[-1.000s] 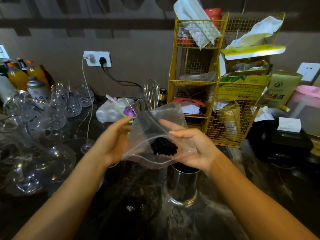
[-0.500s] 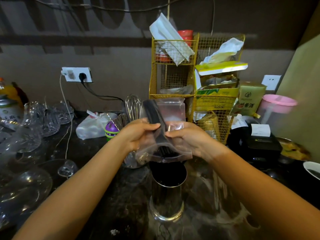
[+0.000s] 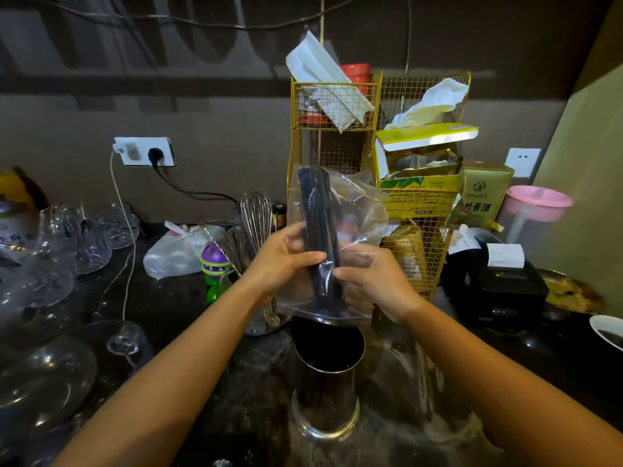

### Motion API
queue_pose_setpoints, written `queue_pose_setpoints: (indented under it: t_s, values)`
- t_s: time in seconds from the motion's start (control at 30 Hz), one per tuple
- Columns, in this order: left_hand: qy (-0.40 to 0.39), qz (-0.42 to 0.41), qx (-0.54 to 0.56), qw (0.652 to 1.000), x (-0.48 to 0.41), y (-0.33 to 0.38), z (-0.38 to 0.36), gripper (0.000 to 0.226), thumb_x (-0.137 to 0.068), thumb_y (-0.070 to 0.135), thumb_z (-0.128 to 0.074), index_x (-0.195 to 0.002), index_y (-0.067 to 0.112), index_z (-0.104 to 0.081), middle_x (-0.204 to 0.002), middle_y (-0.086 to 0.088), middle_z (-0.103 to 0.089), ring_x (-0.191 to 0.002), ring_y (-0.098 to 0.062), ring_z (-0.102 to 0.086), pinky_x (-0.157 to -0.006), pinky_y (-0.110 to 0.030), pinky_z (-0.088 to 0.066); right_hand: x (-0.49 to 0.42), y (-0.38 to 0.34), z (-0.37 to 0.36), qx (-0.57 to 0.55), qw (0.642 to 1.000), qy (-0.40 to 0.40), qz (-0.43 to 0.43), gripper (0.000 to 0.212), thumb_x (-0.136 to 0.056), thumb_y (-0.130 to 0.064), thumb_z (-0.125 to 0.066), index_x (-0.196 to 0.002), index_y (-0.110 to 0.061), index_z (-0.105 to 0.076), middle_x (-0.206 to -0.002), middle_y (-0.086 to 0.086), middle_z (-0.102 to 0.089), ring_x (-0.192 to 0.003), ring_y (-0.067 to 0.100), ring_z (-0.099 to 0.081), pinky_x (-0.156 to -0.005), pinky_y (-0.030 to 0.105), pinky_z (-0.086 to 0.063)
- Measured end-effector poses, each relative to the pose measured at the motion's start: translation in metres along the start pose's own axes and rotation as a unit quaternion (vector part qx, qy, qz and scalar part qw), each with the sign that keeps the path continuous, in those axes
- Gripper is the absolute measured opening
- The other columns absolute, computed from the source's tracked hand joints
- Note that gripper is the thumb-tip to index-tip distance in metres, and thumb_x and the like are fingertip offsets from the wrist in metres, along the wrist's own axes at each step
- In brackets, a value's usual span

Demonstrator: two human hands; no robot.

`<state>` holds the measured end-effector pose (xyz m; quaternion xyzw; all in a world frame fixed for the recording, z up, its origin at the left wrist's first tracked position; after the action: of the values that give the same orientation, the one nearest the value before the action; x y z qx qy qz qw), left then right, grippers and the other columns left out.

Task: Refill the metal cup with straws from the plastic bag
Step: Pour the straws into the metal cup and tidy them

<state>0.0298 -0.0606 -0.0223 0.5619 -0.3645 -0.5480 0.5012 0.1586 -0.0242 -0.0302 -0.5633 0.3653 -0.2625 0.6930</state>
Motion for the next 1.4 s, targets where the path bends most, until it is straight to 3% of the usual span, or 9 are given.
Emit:
queue_pose_setpoints:
  t_s: [0.13,0.27,0.43,0.5,0.73,0.9,1.1,1.23,1.4]
  values:
    - [-0.012,0.004,0.007,1.0,0.003,-0.006,-0.005,0.051,-0.075,-0.008,-0.059,-0.121,0.01,-0.049,-0.092,0.0,-0.069,-0.08,-0.008,-0.068,-0.076,-0.023,-0.057,0.003,0.006,0.002,0.018,1.0,-0.01,0.014,0.039,-0.076,0.013,-0.058,-0.078,-0.026,-0.066,-0.064,-0.024,-0.071,-0.07,-0.007,-0.066,-0.063,0.01,-0.052]
    - [-0.026,0.0,0.015,1.0,0.005,-0.006,-0.007,0.053,-0.076,-0.009,-0.057,-0.123,0.013,-0.048,-0.092,0.003,-0.071,-0.08,-0.003,-0.067,-0.072,-0.018,-0.056,0.004,0.011,0.005,-0.051,0.999,0.001,-0.003,0.034,-0.083,0.011,-0.051,-0.085,-0.02,-0.064,-0.074,-0.016,-0.071,-0.063,-0.007,-0.066,-0.058,0.008,-0.052]
    - [-0.036,-0.003,0.02,0.999,0.008,0.0,-0.007,0.055,-0.078,-0.006,-0.055,-0.123,0.024,-0.045,-0.113,-0.008,-0.061,-0.083,-0.001,-0.067,-0.072,-0.017,-0.056,0.006,0.008,0.007,-0.027,1.0,0.003,-0.005,0.033,-0.087,-0.003,-0.051,-0.118,-0.015,-0.057,-0.104,0.001,-0.065,-0.073,-0.001,-0.067,-0.07,0.013,-0.054]
    - [-0.039,0.0,0.025,0.999,0.008,0.0,-0.006,0.053,-0.079,-0.006,-0.055,-0.122,0.022,-0.047,-0.114,-0.008,-0.061,-0.083,-0.003,-0.067,-0.07,-0.018,-0.056,0.006,0.008,0.009,-0.03,1.0,0.005,-0.006,0.032,-0.087,-0.005,-0.052,-0.116,-0.018,-0.058,-0.107,0.003,-0.064,-0.078,0.005,-0.066,-0.074,0.018,-0.054]
    - [-0.015,-0.005,0.012,1.0,0.006,0.013,-0.002,0.028,-0.081,-0.002,-0.054,-0.096,0.02,-0.062,-0.099,0.001,-0.067,-0.073,-0.003,-0.069,-0.063,-0.018,-0.057,0.009,-0.004,0.01,-0.037,0.999,0.022,0.007,0.021,-0.089,-0.008,-0.051,-0.089,-0.026,-0.062,-0.094,-0.001,-0.067,-0.084,0.009,-0.065,-0.077,0.021,-0.054]
    - [0.042,-0.02,-0.005,0.999,0.002,0.035,0.009,0.021,-0.084,-0.001,-0.051,-0.082,0.015,-0.065,-0.061,0.012,-0.073,-0.059,-0.002,-0.067,-0.053,-0.015,-0.055,0.002,-0.029,0.012,-0.049,0.997,0.052,0.026,0.018,-0.088,-0.006,-0.051,-0.081,-0.018,-0.062,-0.088,0.002,-0.066,-0.077,0.009,-0.065,-0.068,0.017,-0.056]
    - [0.113,-0.047,-0.077,0.99,0.001,0.07,0.029,0.017,-0.087,0.008,-0.051,-0.085,0.02,-0.064,-0.075,0.0,-0.066,-0.054,-0.005,-0.06,-0.049,-0.017,-0.054,-0.011,-0.061,0.009,-0.062,0.993,0.08,0.058,0.016,-0.088,-0.007,-0.052,-0.081,-0.017,-0.063,-0.08,0.0,-0.065,-0.072,0.01,-0.064,-0.06,0.015,-0.056]
    - [0.176,-0.073,-0.112,0.975,0.011,0.091,0.05,0.018,-0.088,0.008,-0.048,-0.1,0.007,-0.062,-0.066,-0.002,-0.056,-0.042,0.002,-0.053,-0.042,-0.011,-0.047,-0.017,-0.072,-0.013,-0.058,0.995,0.06,0.058,0.009,-0.088,-0.01,-0.053,-0.084,-0.014,-0.061,-0.078,0.002,-0.065,-0.065,0.008,-0.064,-0.058,0.017,-0.055]
    - [0.255,-0.073,-0.196,0.944,0.033,0.093,0.082,0.018,-0.09,0.011,-0.047,-0.102,0.009,-0.06,-0.064,0.0,-0.054,-0.042,-0.002,-0.05,-0.039,-0.007,-0.039,-0.012,-0.063,-0.054,-0.046,0.997,0.04,0.047,0.017,-0.088,-0.005,-0.051,-0.077,-0.018,-0.054,-0.069,0.002,-0.058,-0.051,0.009,-0.059,-0.049,0.019,-0.05]
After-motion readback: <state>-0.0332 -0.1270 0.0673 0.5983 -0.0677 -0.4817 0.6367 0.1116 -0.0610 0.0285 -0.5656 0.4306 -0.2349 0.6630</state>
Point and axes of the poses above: each hand's wrist, its own x-axis away from the middle knuckle, its own z-axis out of the back of the hand, y = z × x, the point moved 6 cm from there along -x, towards the middle knuckle
